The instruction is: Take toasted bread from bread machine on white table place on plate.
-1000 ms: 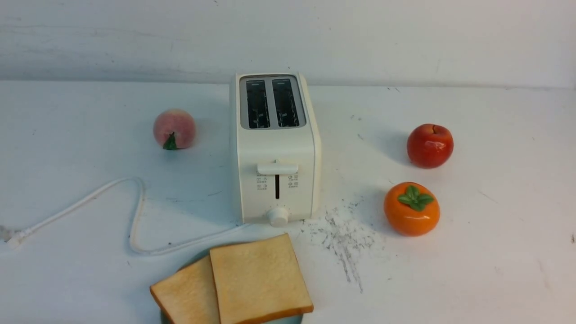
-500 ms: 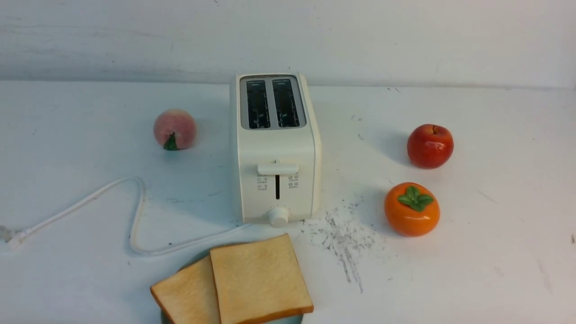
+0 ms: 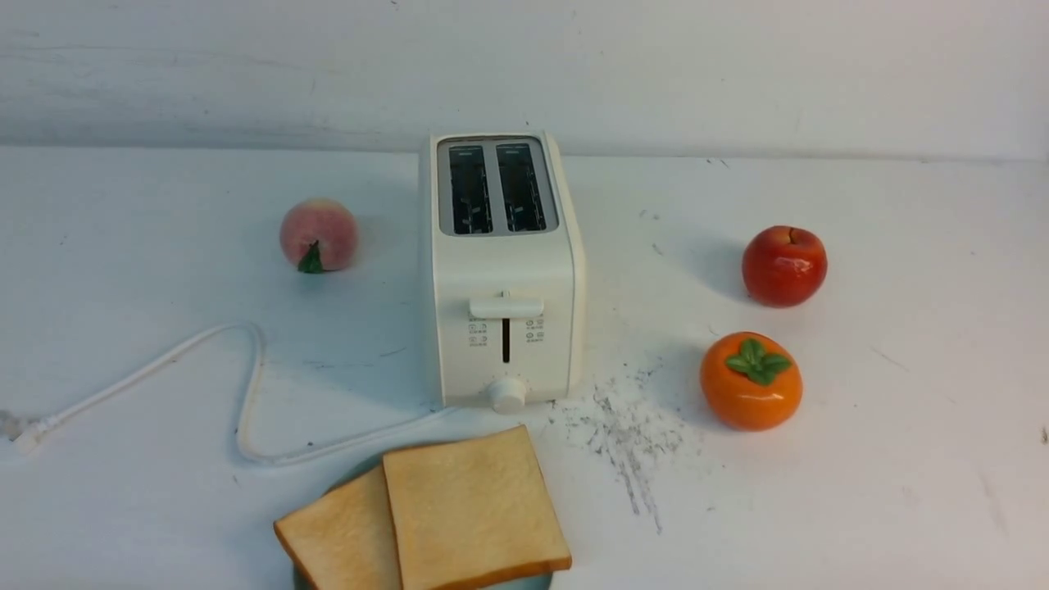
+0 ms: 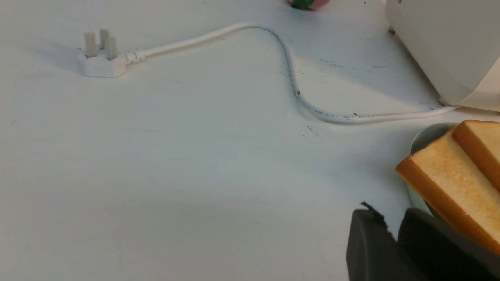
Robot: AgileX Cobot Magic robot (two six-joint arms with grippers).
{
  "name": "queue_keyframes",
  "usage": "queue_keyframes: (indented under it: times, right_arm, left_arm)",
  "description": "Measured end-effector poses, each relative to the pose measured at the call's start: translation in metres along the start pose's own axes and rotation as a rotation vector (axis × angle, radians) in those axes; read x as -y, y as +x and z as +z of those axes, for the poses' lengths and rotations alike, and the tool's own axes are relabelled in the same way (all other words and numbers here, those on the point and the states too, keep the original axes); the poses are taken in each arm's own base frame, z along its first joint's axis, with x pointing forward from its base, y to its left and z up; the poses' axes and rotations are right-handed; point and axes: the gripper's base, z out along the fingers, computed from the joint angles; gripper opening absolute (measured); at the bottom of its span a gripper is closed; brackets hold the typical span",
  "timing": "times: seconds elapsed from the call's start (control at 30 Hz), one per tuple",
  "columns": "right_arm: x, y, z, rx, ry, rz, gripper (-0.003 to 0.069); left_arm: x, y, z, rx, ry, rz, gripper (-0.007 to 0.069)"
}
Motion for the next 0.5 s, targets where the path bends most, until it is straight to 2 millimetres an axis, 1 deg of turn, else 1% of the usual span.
queue_keyframes:
  times: [0.5]
  right_arm:
    - [0.0000,0.0000,0.0000,0.000,0.000,0.001,0.0149]
  left_arm:
    - [0.0000,0.0000,0.0000,0.000,0.000,0.000,0.0129]
